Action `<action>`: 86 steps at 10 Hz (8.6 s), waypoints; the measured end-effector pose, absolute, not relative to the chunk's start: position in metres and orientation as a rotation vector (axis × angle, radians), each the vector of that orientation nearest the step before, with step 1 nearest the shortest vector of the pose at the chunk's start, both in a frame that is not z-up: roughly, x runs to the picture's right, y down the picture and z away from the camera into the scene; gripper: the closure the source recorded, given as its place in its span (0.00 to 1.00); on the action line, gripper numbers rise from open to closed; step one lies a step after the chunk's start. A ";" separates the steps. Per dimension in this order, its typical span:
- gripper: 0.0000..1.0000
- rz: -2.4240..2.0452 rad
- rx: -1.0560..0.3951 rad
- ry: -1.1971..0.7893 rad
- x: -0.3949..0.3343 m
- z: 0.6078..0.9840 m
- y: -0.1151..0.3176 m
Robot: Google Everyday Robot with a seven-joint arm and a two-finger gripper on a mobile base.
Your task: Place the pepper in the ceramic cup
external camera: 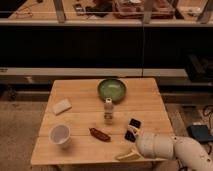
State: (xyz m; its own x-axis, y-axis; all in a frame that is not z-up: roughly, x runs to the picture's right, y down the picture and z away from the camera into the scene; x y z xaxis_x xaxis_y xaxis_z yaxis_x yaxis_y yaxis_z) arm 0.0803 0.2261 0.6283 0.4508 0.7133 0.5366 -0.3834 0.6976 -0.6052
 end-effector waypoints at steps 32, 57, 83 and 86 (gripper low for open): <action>0.20 0.456 -0.476 -0.567 -0.009 0.656 0.125; 0.20 0.576 -0.571 -0.457 -0.065 0.792 0.223; 1.00 0.614 -0.339 -1.334 -0.101 0.574 0.025; 1.00 0.549 -0.383 -1.364 -0.136 0.565 0.017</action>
